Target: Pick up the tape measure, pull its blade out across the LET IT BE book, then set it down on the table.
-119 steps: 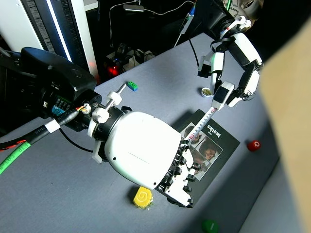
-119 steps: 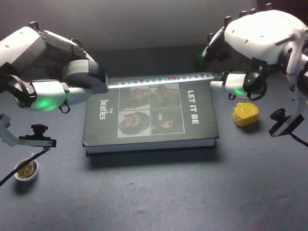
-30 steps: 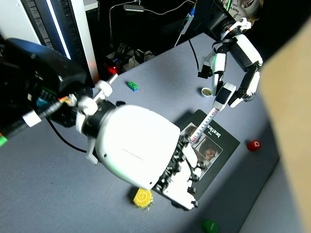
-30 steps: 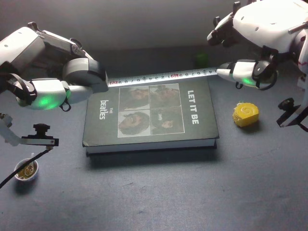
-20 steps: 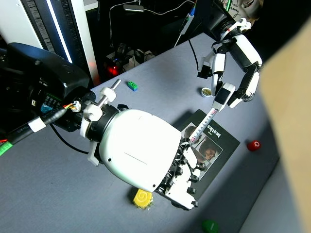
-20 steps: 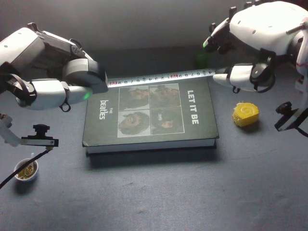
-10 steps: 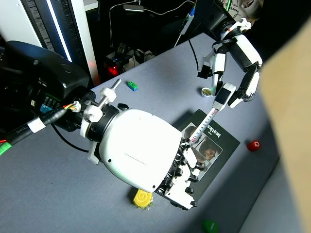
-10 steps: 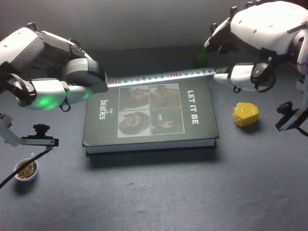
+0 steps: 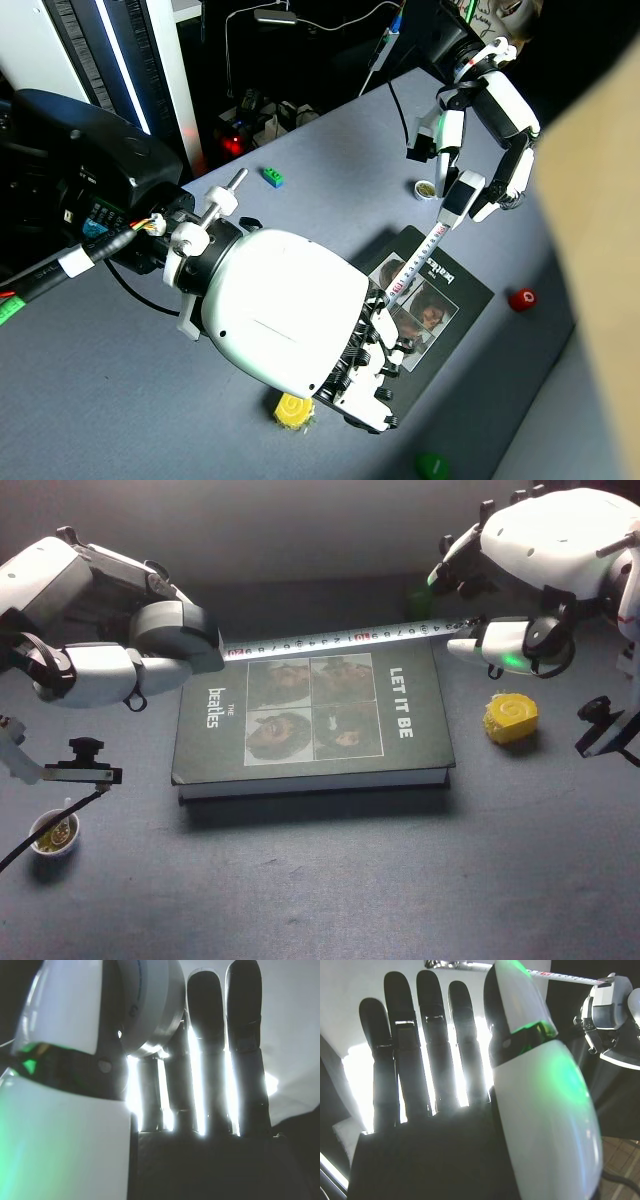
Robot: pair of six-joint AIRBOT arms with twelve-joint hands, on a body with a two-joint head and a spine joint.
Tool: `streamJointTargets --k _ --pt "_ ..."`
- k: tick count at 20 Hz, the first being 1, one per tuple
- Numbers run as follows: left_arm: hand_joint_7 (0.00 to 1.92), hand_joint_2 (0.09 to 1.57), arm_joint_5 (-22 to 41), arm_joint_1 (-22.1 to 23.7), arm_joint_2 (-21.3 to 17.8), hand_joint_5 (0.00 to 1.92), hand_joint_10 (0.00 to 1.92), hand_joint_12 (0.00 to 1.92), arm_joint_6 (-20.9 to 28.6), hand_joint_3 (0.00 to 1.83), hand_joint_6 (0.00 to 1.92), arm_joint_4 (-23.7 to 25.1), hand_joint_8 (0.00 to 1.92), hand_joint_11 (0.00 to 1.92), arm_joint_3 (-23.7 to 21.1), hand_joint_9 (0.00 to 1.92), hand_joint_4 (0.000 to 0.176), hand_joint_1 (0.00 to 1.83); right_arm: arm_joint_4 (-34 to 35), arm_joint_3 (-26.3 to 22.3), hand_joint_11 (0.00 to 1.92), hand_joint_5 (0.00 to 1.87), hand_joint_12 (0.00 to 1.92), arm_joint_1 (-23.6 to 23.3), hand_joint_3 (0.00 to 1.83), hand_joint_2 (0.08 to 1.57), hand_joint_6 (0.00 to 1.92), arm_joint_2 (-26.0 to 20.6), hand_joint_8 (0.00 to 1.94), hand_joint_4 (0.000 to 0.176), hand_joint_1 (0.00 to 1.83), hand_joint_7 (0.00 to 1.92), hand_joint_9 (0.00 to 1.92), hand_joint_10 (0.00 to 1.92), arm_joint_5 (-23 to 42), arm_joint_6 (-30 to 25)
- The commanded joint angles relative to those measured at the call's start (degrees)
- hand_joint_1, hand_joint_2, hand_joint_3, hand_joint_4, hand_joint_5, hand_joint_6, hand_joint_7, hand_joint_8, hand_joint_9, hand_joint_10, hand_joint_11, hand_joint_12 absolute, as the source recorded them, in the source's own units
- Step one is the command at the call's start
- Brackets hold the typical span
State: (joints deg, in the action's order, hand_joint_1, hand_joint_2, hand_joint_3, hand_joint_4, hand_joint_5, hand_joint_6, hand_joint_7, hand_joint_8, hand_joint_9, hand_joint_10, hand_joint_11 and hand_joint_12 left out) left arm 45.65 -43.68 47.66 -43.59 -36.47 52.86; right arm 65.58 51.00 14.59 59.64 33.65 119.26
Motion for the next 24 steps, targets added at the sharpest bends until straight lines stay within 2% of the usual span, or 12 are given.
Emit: streamJointTargets --k 1,24 --pt "1.19 1.07 6.88 0.73 -0.16 1.08 1.18 0.96 0.94 0.0 0.63 1.39 0.7 0.84 0.34 0.91 0.0 1.39 -3.01 0.2 0.4 0.78 1.2 -0.39 0.0 1.13 0.01 -0.34 0.01 0.0 0.94 0.93 0.83 0.21 3.68 -0.13" --pt "1.18 1.07 6.95 0.94 -0.32 1.08 1.19 0.98 0.99 0.0 0.63 1.23 0.7 0.84 0.21 0.91 0.0 1.39 -3.05 0.96 0.42 0.8 1.21 0.42 0.0 1.13 0.01 0.3 0.01 0.0 0.94 0.94 0.85 0.19 3.97 -0.15"
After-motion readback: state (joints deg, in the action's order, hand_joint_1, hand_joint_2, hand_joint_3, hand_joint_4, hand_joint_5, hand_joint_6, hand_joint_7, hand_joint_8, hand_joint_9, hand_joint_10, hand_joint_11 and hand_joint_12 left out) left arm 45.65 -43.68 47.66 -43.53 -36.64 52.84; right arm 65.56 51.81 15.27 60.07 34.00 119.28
